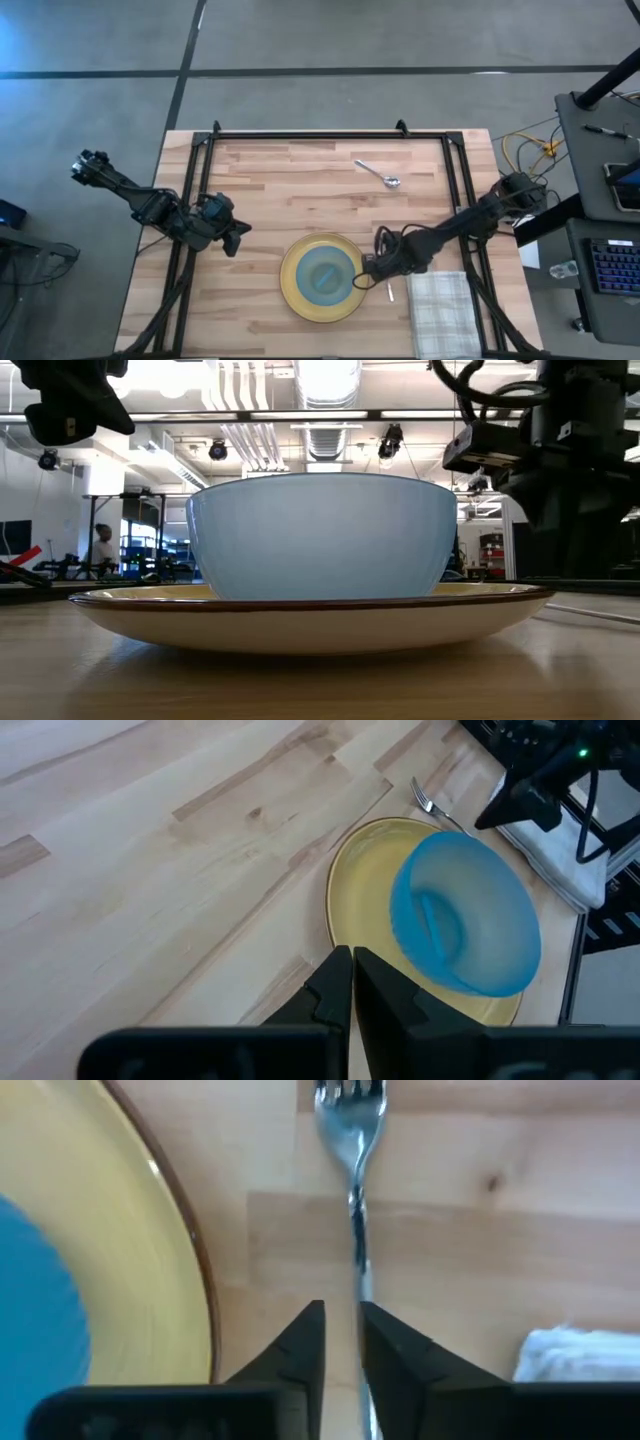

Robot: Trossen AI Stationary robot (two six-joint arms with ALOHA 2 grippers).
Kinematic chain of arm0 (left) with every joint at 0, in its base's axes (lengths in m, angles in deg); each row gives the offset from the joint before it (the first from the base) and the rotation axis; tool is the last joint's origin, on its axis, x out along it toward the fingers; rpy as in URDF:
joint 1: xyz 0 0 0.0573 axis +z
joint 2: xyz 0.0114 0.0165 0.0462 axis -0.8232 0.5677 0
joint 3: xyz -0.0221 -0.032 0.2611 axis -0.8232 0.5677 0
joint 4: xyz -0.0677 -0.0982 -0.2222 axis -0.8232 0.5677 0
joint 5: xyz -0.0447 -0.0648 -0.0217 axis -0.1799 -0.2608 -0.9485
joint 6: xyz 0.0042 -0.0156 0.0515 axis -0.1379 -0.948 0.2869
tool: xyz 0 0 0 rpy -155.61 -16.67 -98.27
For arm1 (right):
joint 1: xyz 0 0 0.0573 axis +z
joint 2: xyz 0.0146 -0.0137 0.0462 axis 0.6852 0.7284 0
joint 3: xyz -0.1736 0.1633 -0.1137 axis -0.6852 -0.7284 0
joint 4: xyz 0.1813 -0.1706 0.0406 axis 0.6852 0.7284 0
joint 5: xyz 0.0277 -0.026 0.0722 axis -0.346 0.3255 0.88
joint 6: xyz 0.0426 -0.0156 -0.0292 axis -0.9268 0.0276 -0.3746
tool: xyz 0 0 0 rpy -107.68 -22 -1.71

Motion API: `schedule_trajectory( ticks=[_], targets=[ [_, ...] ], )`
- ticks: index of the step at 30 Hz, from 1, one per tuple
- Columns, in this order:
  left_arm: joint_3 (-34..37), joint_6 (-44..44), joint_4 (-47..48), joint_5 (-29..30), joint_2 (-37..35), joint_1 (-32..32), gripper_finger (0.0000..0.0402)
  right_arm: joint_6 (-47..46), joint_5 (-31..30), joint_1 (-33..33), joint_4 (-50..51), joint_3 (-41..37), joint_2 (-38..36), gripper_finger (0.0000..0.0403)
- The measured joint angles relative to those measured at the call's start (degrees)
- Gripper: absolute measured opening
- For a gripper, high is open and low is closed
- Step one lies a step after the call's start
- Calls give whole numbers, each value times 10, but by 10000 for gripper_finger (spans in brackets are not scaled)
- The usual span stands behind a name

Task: Set table place
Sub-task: Move the silver fork to the right side of the yellow plate on the table

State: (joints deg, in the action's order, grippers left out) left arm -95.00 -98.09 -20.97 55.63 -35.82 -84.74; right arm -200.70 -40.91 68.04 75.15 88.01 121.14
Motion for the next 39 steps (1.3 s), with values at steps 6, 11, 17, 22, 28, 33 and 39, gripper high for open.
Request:
schedule_trajectory(
  ticks=[6, 11, 17, 22, 28, 33, 39],
  targets=[
    [0, 0, 0, 0, 0, 1, 0, 23, -1, -8, 5, -5, 0, 97],
    [0, -1, 0, 0, 0, 1, 0, 24, -2, -11, 5, -16, 0, 95],
    [0, -1, 0, 0, 0, 1, 0, 27, -3, -15, -13, -30, 0, 73],
    [0, -2, 0, 0, 0, 1, 0, 27, -11, -16, -44, -34, 0, 59],
    [0, -2, 0, 0, 0, 1, 0, 22, -16, -16, -42, -44, 0, 70],
    [0, -2, 0, 0, 0, 1, 0, 25, -16, -16, -47, -44, 0, 84],
    [0, -1, 0, 0, 0, 3, 0, 30, -16, -16, -67, -51, 0, 74]
  ],
)
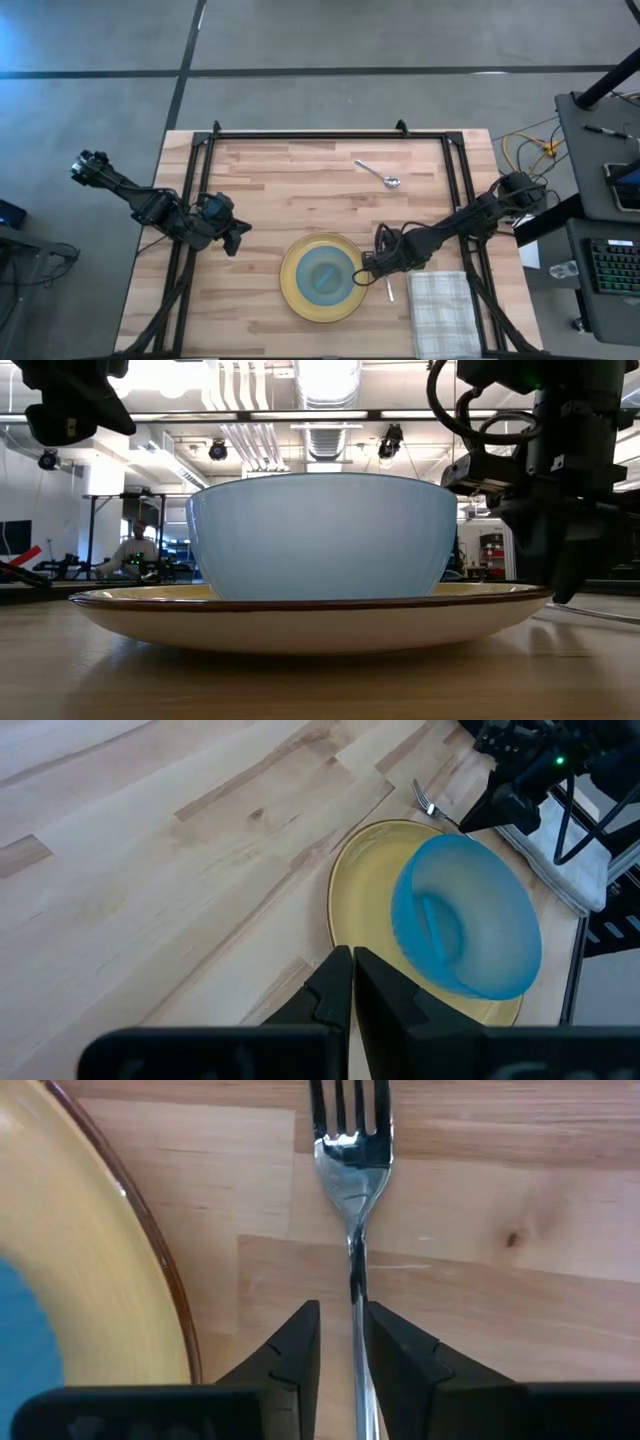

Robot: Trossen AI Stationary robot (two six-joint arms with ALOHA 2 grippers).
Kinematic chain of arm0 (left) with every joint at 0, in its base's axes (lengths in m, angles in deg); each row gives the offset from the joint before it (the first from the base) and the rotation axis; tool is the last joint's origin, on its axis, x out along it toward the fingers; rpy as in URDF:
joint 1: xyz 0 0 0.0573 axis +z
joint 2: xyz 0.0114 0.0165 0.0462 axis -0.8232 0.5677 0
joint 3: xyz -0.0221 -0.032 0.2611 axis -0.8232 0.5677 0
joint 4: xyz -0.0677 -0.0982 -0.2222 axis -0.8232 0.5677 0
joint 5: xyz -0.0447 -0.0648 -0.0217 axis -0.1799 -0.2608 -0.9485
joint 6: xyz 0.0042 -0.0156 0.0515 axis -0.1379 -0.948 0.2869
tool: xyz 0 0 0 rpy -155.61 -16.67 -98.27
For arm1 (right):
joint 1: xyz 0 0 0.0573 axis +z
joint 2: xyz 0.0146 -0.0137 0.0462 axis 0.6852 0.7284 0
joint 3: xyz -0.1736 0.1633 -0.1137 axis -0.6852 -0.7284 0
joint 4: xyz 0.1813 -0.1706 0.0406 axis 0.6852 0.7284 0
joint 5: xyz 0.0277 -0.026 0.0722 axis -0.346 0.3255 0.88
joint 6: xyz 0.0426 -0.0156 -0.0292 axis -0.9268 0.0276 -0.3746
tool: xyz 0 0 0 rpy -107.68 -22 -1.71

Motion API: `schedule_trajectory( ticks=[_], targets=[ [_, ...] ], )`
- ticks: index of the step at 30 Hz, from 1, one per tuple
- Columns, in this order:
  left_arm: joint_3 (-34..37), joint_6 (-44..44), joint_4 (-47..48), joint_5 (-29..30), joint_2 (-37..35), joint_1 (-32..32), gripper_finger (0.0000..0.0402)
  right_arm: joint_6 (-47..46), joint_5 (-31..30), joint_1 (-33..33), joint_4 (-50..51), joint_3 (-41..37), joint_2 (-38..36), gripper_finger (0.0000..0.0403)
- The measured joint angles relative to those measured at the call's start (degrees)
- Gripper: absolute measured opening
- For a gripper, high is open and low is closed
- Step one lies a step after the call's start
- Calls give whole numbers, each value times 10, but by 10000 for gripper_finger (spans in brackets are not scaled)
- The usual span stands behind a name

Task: Set table place
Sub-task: Move the silver fork to the right side of the yellow plate on the table

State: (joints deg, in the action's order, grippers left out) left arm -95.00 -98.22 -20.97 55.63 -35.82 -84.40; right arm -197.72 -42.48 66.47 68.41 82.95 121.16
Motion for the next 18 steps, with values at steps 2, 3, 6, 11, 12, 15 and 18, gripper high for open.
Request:
schedule_trajectory(
  ticks=[2, 3, 6, 11, 12, 15, 18],
  targets=[
    [0, 0, 0, 0, 0, 2, 0, 0, 0, 0, -1, -3, 0, 68],
    [0, 0, 0, 0, 0, 4, 0, 0, 0, 0, -1, -5, 0, 65],
    [0, 0, 0, 0, 0, 5, 0, 0, 2, 0, -3, -10, 0, 56],
    [0, 0, 0, 0, 0, 5, 0, -8, 4, 0, -4, -17, 1, 43],
    [0, 0, 0, 0, 0, 5, 0, -9, 4, 0, -6, -18, 1, 40],
    [0, 1, 0, 0, 0, 5, 0, -11, 4, 0, -20, -24, 1, 31],
    [0, 1, 0, 0, 0, 5, 0, -30, 4, 0, -44, -31, 0, 24]
  ],
)
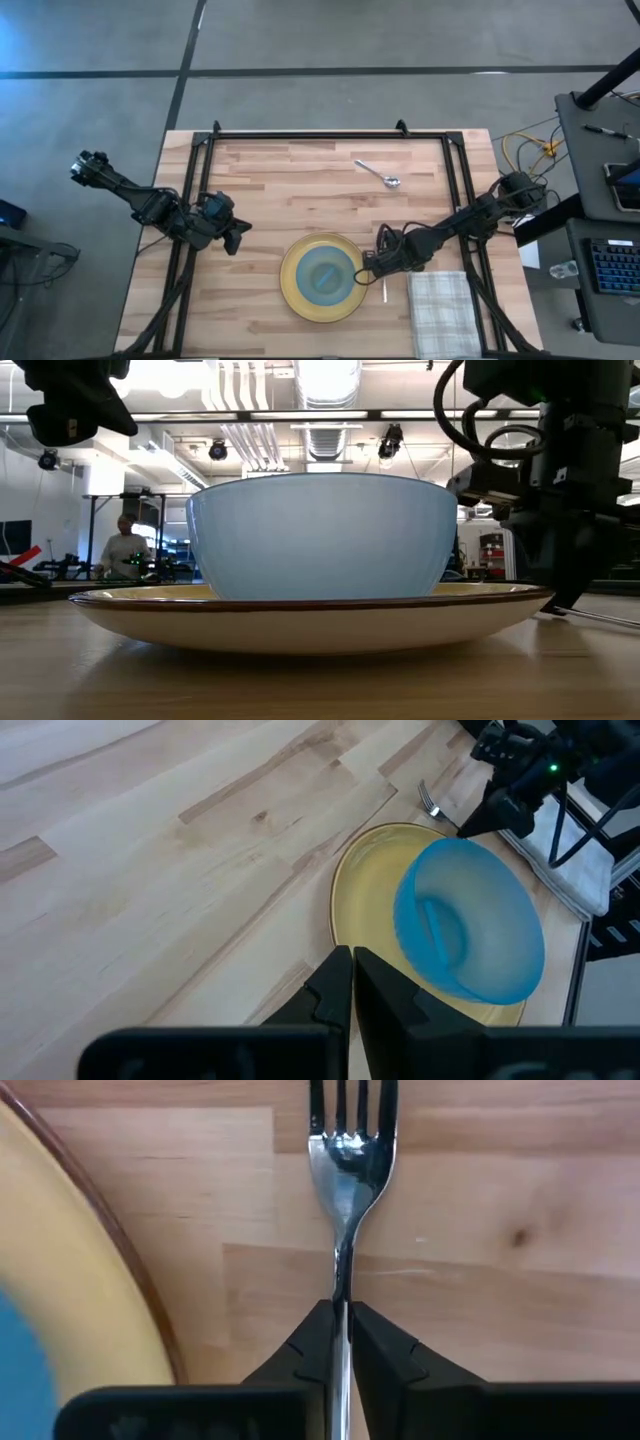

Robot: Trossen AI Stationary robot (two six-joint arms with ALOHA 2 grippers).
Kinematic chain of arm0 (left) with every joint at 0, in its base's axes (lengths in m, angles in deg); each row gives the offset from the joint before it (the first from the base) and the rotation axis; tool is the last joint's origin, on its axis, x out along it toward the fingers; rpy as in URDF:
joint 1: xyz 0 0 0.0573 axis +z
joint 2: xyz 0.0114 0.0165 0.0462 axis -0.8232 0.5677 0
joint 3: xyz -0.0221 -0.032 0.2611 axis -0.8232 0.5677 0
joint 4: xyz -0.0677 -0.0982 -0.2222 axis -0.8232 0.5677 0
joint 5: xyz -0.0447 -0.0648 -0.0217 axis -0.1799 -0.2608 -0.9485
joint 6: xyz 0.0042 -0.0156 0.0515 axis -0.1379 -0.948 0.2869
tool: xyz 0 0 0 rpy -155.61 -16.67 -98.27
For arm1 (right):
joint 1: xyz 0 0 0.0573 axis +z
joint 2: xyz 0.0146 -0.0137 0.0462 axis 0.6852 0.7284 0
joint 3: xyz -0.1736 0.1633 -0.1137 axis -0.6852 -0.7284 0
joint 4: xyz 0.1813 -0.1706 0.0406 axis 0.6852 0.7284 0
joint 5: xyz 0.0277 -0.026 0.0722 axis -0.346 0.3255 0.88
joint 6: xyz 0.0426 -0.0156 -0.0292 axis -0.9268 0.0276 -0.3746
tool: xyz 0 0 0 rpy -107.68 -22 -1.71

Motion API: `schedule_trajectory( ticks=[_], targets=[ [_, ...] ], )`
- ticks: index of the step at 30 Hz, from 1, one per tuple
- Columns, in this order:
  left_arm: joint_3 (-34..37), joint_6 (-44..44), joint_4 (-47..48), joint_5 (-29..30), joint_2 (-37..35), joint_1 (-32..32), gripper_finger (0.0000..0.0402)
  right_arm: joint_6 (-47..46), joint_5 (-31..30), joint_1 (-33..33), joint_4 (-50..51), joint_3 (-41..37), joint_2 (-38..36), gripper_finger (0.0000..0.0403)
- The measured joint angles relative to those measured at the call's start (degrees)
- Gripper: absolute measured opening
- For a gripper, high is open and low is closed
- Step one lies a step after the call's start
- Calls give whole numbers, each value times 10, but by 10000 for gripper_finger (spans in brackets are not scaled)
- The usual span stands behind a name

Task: Set table place
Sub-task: Move the silver fork to the right side of the yellow plate on the table

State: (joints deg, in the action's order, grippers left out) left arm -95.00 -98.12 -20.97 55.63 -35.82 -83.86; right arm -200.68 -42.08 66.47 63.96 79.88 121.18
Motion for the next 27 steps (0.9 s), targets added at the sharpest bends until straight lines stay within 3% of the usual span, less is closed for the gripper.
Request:
schedule_trajectory(
  ticks=[27],
  targets=[
    [0, 1, 5, 0, 0, 0, 0, -80, -30, 35, -70, 12, 4, 13]
  ],
)
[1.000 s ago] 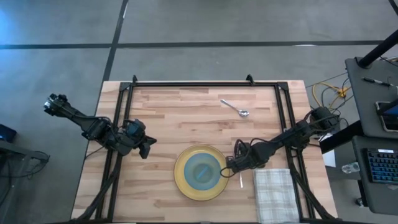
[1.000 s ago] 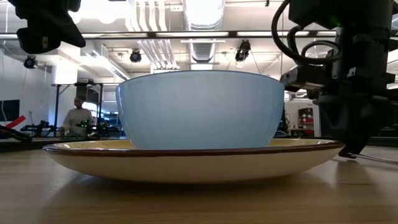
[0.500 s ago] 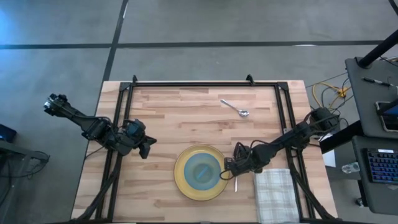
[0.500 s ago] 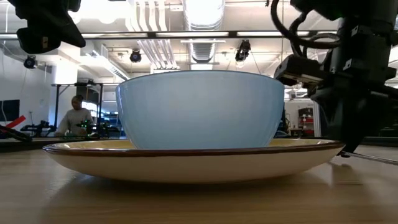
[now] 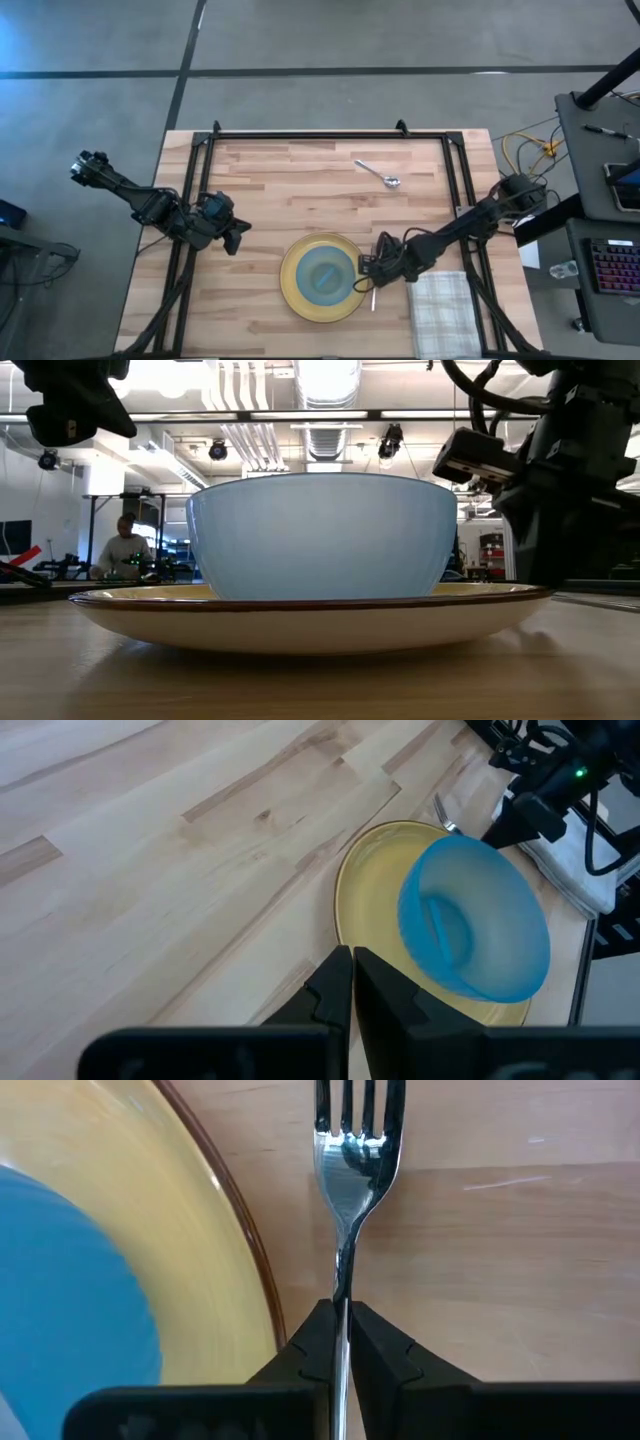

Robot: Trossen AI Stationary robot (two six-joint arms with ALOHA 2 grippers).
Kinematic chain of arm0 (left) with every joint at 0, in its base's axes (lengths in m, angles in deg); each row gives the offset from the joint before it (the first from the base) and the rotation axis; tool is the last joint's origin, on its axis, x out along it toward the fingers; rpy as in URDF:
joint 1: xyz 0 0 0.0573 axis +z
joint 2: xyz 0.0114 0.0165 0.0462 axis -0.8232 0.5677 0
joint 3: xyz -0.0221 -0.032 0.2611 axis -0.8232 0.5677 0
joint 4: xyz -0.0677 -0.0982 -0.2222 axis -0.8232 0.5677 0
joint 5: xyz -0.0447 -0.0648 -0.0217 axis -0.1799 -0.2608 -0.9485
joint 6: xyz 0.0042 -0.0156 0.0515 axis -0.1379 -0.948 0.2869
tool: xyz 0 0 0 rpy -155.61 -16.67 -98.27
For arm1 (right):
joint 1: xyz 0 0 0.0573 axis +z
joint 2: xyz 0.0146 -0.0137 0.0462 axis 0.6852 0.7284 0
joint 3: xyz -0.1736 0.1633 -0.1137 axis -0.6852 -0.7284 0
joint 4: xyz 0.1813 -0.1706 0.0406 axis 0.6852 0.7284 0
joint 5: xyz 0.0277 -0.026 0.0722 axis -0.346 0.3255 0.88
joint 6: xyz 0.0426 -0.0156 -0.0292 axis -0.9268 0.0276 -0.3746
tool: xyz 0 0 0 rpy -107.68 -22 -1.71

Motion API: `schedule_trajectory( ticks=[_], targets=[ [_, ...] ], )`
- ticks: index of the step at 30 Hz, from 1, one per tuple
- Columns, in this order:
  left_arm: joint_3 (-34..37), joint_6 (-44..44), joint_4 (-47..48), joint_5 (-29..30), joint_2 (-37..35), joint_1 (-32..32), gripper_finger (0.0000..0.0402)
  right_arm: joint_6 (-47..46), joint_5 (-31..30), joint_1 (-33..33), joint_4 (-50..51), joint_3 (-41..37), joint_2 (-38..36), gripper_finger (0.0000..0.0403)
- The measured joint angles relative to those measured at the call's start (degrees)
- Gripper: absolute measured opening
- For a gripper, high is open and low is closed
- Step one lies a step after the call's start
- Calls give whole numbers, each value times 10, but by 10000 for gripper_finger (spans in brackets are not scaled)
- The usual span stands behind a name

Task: Set table place
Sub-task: Move the silver fork to the right side of the yellow plate on the table

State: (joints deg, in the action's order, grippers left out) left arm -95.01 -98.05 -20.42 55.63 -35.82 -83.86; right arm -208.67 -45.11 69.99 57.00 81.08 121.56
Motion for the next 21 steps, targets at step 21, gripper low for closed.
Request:
schedule_trajectory(
  ticks=[21],
  targets=[
    [0, 0, -1, 0, 0, 0, 0, -6, 11, 4, -24, 3, 32, 48]
  ],
)
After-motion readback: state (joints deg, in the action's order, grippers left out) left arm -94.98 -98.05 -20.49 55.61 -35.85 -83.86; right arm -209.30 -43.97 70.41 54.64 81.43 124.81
